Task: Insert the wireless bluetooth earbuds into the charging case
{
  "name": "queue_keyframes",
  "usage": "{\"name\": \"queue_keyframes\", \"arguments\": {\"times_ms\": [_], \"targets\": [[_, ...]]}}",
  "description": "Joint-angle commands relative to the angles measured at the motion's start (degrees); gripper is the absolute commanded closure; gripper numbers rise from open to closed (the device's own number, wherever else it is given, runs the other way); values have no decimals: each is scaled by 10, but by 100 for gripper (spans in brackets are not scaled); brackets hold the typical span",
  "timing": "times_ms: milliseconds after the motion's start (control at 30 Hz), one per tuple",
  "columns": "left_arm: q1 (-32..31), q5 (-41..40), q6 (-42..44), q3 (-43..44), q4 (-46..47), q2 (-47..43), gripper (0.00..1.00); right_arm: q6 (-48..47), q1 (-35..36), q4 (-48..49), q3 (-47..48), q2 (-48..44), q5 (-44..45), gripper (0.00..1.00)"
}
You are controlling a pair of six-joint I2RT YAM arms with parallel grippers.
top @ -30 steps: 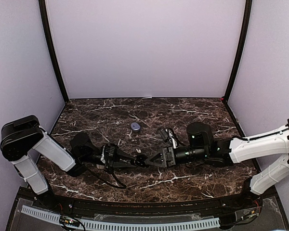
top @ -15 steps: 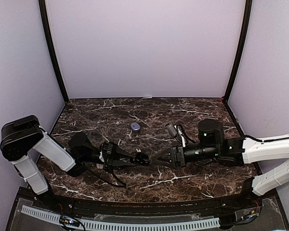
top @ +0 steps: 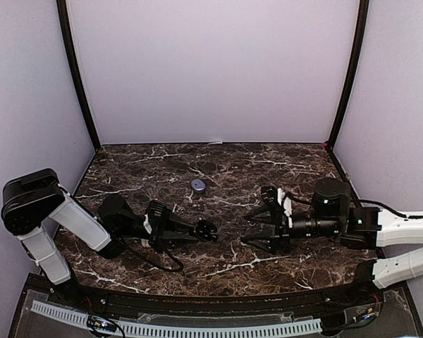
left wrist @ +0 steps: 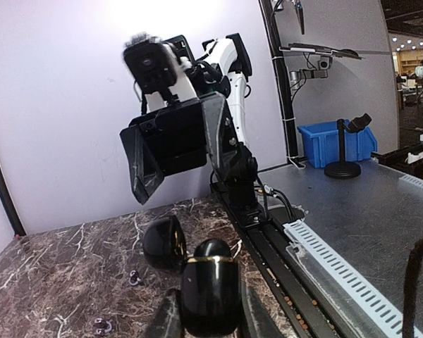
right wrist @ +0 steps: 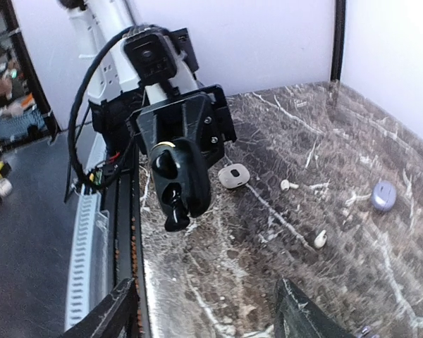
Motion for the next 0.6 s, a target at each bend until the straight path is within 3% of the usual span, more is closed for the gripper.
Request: {"name": "queue_keyframes", "arguments": {"times_ms": [0, 100, 267, 567], "targets": [[-3, 20, -56, 1, 41, 2, 100, -290, -1, 62, -29, -25, -41, 38], [-3, 32, -80, 4, 43, 1, 100, -437, 5, 40, -21, -19, -67, 41], [-3, 38, -95, 2, 31, -8, 100, -593, 22, -39, 25, 15, -48, 44], [-3, 31, -84, 2, -28, -36, 100, -692, 62, -5, 32, 44, 35, 44]]}}
